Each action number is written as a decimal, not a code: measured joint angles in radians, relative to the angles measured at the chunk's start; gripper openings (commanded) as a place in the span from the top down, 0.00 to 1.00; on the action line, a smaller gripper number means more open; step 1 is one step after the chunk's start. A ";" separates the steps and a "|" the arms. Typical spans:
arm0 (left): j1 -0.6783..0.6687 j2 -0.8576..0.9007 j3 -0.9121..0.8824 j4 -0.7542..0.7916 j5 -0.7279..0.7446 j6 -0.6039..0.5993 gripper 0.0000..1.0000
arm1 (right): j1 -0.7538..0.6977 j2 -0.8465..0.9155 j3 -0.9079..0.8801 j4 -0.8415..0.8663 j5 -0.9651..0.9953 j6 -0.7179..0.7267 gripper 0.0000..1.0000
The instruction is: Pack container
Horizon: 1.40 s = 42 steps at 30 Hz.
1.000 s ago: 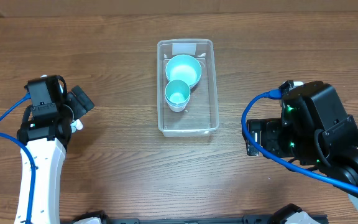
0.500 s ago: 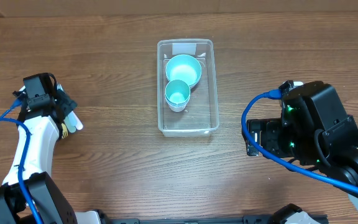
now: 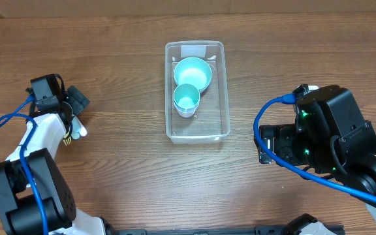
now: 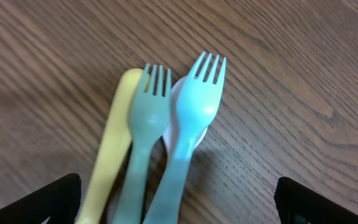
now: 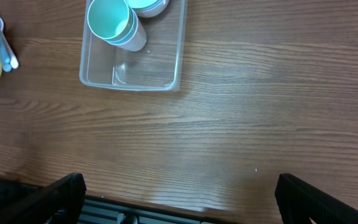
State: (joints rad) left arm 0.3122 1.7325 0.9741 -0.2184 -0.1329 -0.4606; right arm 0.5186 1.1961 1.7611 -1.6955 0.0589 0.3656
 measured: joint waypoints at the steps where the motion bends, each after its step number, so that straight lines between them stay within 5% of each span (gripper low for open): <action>1: 0.000 0.015 0.000 0.017 0.004 0.000 0.04 | 0.000 0.000 0.000 0.000 0.000 0.000 0.00; 7: -0.002 0.096 0.000 0.094 0.046 0.038 0.17 | 0.000 0.000 0.000 0.000 0.000 0.000 0.00; 17: -0.134 0.099 0.028 0.092 -0.012 0.121 0.19 | 0.000 0.000 0.000 0.000 0.000 0.000 0.00; 35: -0.135 0.172 0.029 0.149 -0.031 0.093 0.20 | 0.000 0.000 0.000 0.000 0.000 0.000 0.00; 38: -0.135 0.187 0.035 0.164 -0.027 0.092 0.31 | 0.000 0.000 0.000 0.000 0.000 0.000 0.00; 42: -0.135 0.201 0.050 0.168 -0.027 0.089 0.60 | 0.000 0.000 0.000 0.000 0.000 0.000 0.00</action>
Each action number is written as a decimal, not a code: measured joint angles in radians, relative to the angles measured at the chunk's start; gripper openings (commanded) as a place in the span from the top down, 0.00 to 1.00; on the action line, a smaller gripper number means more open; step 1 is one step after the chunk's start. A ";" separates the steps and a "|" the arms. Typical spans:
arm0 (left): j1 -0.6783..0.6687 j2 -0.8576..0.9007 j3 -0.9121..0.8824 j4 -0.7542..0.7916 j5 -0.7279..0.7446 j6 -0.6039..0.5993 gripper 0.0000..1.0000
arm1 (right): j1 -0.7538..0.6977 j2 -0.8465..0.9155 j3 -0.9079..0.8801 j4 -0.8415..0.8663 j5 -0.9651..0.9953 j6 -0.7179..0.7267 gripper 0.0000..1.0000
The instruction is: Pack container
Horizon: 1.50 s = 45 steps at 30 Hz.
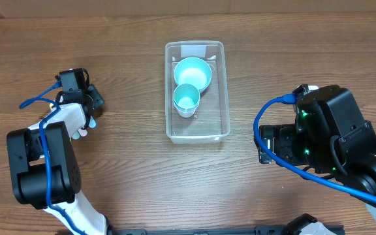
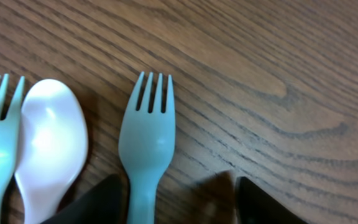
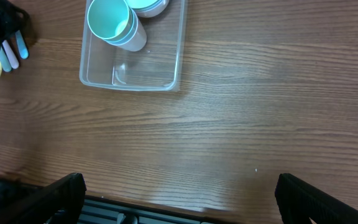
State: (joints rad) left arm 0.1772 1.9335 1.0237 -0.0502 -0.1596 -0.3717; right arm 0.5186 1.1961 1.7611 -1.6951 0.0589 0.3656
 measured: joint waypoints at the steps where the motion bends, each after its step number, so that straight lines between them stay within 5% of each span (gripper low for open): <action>1: 0.000 0.000 0.000 0.002 0.002 0.000 0.67 | 0.000 0.000 0.000 -0.001 0.000 0.000 0.00; 8: 0.000 0.003 0.000 0.002 0.005 -0.014 0.96 | 0.000 0.000 0.000 -0.001 0.000 0.000 0.00; 21: 0.000 0.027 0.251 -0.303 0.014 -0.018 0.96 | 0.000 0.000 0.000 0.000 0.000 0.000 0.00; 22: 0.000 0.027 0.269 -0.310 0.014 -0.018 0.87 | 0.000 0.000 0.000 0.000 0.000 0.000 0.00; 23: 0.000 0.027 0.277 -0.313 0.014 -0.018 0.55 | 0.000 0.000 0.000 -0.001 0.000 0.000 0.00; 25: 0.000 0.027 0.277 -0.320 0.014 -0.017 0.35 | 0.000 0.000 0.000 0.000 0.000 0.000 0.00; 28: 0.000 0.027 0.277 -0.319 0.008 -0.020 0.31 | 0.000 0.000 0.000 0.000 0.000 0.000 0.00; 40: 0.000 0.125 0.278 -0.264 0.006 -0.045 0.39 | 0.000 0.000 0.000 0.000 0.000 0.000 0.00; 45: 0.001 0.137 0.282 -0.258 -0.005 -0.050 0.67 | 0.000 0.000 0.000 0.000 0.000 0.000 0.00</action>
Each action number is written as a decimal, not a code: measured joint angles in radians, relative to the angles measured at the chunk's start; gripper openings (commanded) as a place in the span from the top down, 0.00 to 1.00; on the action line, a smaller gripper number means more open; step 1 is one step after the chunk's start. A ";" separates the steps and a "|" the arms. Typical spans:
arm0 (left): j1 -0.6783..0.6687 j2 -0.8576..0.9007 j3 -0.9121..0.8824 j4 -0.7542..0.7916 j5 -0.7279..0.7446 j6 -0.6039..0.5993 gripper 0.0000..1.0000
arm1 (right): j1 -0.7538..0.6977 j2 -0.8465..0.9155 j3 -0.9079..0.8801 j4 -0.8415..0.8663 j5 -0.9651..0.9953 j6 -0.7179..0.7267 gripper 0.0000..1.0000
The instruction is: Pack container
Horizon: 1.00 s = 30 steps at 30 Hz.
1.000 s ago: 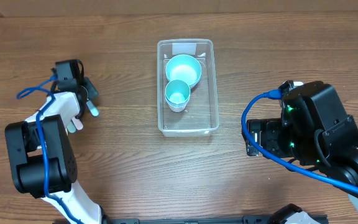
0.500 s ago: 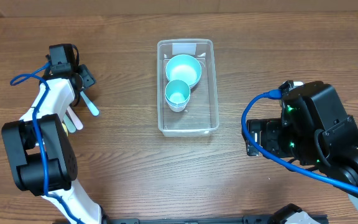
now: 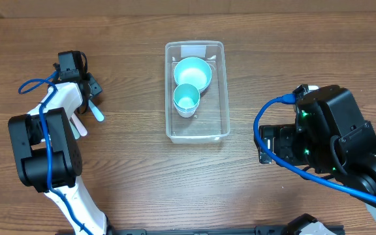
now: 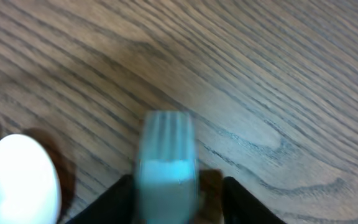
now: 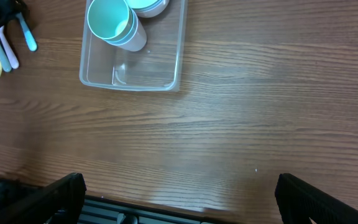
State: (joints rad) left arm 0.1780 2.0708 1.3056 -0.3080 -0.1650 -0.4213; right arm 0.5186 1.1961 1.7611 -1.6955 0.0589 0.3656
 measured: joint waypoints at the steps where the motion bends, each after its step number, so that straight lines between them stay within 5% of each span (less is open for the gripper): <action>1: 0.000 0.001 0.000 0.000 0.000 0.000 0.69 | 0.000 0.000 0.000 0.000 0.000 0.000 0.00; 14: 0.000 0.002 0.006 -0.006 -0.003 -0.002 0.90 | 0.000 0.000 0.000 0.000 0.000 0.000 0.00; 24: -0.014 0.005 0.263 -0.260 0.000 0.006 0.96 | 0.000 0.000 0.000 0.000 0.001 0.000 0.00; 30: -0.259 -0.188 0.318 -0.302 0.076 0.085 0.96 | 0.000 0.000 0.000 0.000 0.000 0.000 0.00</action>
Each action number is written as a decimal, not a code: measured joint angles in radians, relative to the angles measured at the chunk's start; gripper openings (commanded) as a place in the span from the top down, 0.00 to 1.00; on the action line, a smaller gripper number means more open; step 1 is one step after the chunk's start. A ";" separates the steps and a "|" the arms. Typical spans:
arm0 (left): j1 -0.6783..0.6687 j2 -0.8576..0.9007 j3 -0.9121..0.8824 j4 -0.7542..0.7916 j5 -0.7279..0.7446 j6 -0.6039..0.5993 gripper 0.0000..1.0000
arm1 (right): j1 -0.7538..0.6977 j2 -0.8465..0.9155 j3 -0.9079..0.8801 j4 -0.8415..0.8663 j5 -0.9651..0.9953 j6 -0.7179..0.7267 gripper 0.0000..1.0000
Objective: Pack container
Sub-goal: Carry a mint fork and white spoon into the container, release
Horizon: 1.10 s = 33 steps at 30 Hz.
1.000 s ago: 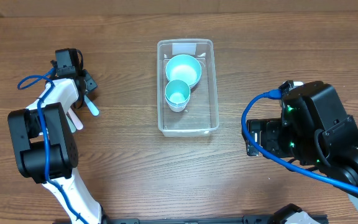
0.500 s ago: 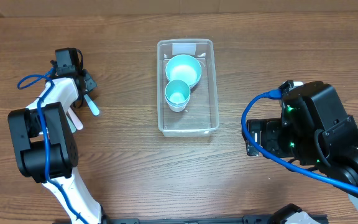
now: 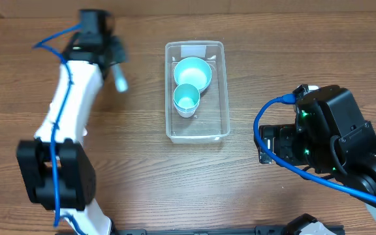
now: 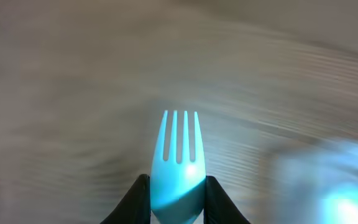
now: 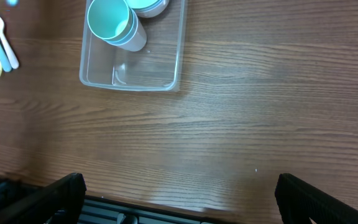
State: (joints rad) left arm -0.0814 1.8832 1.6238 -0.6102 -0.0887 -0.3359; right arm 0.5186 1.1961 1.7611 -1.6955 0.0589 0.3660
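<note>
My left gripper [image 4: 178,202] is shut on a light blue fork [image 4: 178,163], held in the air left of the clear container [image 3: 221,52]; the fork [image 3: 119,78] shows blurred in the overhead view. The container [image 5: 174,59] holds a teal bowl [image 3: 192,73] and a teal cup [image 3: 187,98]. A spoon and other cutlery [image 5: 2,46] lie on the table at the far left of the right wrist view. My right gripper [image 5: 178,205] stands open over bare table, nothing between its fingers.
The right arm's dark body [image 3: 335,140] sits to the right of the container. The front half of the container's floor [image 3: 204,124] is bare. The wooden table [image 3: 142,176] stretches all around.
My left gripper has moved from the cutlery pile at the far left up and toward the container, carrying the blue fork off the table. The right arm has not moved.
My left gripper was open over several forks and a spoon lying together. Then its fingers stood beside one blue fork. Then they were shut on it near the table. Now the fork hangs in the air close to the container's left side.
</note>
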 measured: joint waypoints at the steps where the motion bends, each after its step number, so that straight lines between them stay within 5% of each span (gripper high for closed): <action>1: -0.054 -0.022 0.004 0.012 0.012 0.029 0.96 | 0.000 0.000 0.000 0.000 0.000 0.000 0.00; 8: -0.454 -0.062 0.015 -0.013 0.105 0.503 0.96 | 0.000 0.000 0.000 0.000 0.000 0.000 0.00; 15: -0.561 -0.062 0.015 -0.264 0.124 1.021 0.96 | 0.000 0.000 0.000 0.000 0.000 0.000 0.00; 24: -0.560 -0.062 0.015 -0.371 0.304 1.192 0.96 | 0.000 0.000 0.000 0.000 0.000 0.000 0.00; 26: -0.560 -0.062 0.015 -0.373 0.326 1.204 0.50 | 0.000 0.000 0.000 0.000 0.000 0.000 0.00; 27: -0.560 -0.062 0.015 -0.375 0.333 1.208 0.16 | 0.000 0.000 0.000 0.001 0.000 0.000 0.00; 33: -0.560 -0.062 0.015 -0.378 0.343 1.207 0.08 | 0.000 0.000 0.000 0.001 0.000 0.000 0.00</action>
State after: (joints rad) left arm -0.6418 1.8214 1.6390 -0.9882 0.2543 0.8715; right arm 0.5186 1.1961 1.7611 -1.6947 0.0589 0.3656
